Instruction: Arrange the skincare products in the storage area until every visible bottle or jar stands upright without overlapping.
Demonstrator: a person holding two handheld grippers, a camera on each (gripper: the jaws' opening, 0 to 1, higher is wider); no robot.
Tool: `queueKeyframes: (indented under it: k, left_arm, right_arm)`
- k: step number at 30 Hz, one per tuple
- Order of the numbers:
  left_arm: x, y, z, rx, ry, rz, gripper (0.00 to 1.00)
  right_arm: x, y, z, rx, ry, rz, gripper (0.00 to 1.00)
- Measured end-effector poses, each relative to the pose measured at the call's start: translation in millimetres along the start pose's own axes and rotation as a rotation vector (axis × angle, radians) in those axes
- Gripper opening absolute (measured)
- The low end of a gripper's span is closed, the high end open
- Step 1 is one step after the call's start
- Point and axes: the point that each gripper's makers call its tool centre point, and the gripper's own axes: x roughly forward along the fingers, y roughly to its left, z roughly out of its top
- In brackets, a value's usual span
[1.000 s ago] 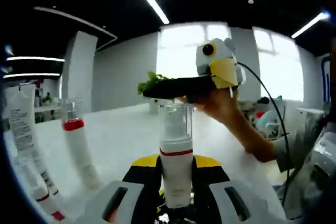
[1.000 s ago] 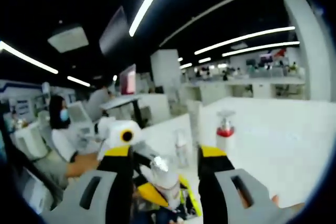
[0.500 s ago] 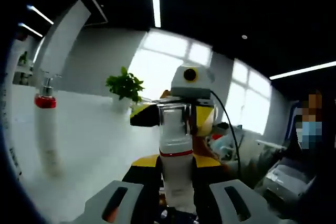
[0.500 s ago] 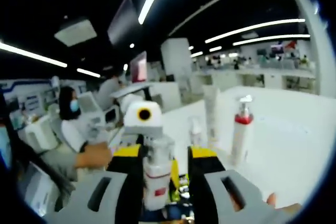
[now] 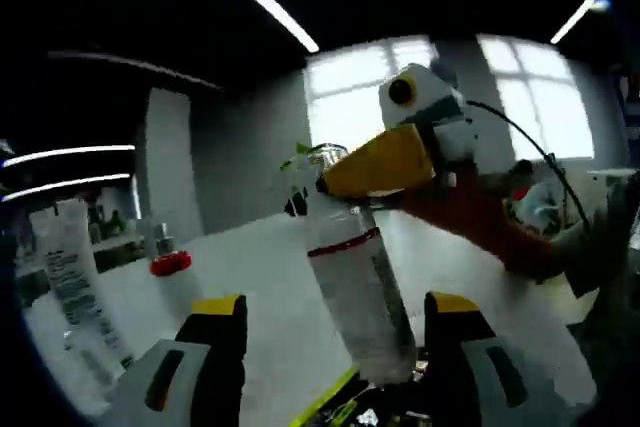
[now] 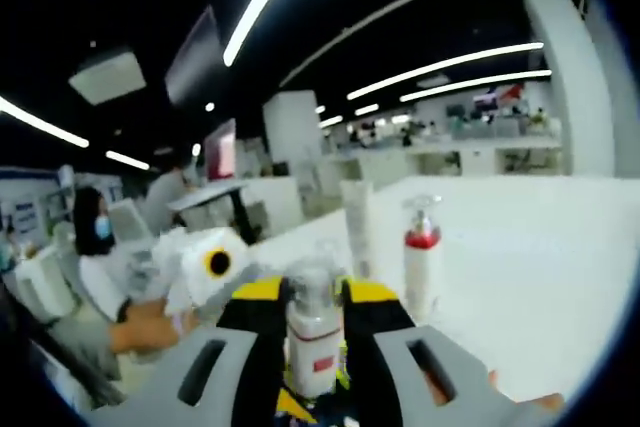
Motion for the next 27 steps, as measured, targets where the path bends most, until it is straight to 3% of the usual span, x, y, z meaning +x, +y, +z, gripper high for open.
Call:
queueKeyframes:
  k: [4, 6, 10, 15, 16, 17, 19, 22, 25, 26, 27]
  left_arm:
    - [-5, 16.5, 9.7, 0.095, -0.037, 0.159, 0.62]
    - [-7, 20.3, 8.4, 0.135, -0.013, 0.196, 0.58]
    - [-7, 15.5, 9.6, 0.161, -0.013, 0.213, 0.46]
    - [-9, 31.6, 9.8, 0.2, 0.0, 0.332, 0.31]
    - [-9, 31.4, 7.1, 0.192, 0.012, 0.332, 0.26]
    - [-10, 34.9, 3.2, 0.135, 0.018, 0.353, 0.25]
    - [-11, 32.2, 0.8, 0.051, 0.014, 0.305, 0.23]
    - [-13, 30.2, 1.5, -0.112, 0.008, 0.231, 0.23]
    - [-15, 29.6, 6.1, -0.283, -0.032, 0.149, 0.23]
    - [-15, 28.4, 7.3, -0.299, -0.037, 0.135, 0.22]
    - [-16, 21.7, 12.2, -0.37, -0.071, 0.04, 0.23]
  right_arm:
    - [3, -16, 3.7, 0.002, -0.047, -0.127, 0.2]
    - [5, -17, 4.0, 0.008, -0.066, -0.152, 0.2]
    - [9, -14, 0.8, -0.015, -0.073, -0.177, 0.2]
    - [11, -9, -0.2, -0.07, -0.087, -0.179, 0.2]
    - [12, -6, -1.9, -0.084, -0.081, -0.165, 0.2]
    - [13, -5, -4.0, -0.091, -0.068, -0.159, 0.2]
    - [14, -6, -5.6, -0.093, -0.062, -0.165, 0.2]
    - [19, -2, -2.8, -0.121, -0.108, -0.115, 0.23]
    - [23, 2, -4.7, -0.119, -0.117, -0.073, 0.43]
    - [24, 2, -4.9, -0.119, -0.116, -0.069, 0.46]
    - [26, 3, -6.3, -0.116, -0.109, -0.058, 0.46]
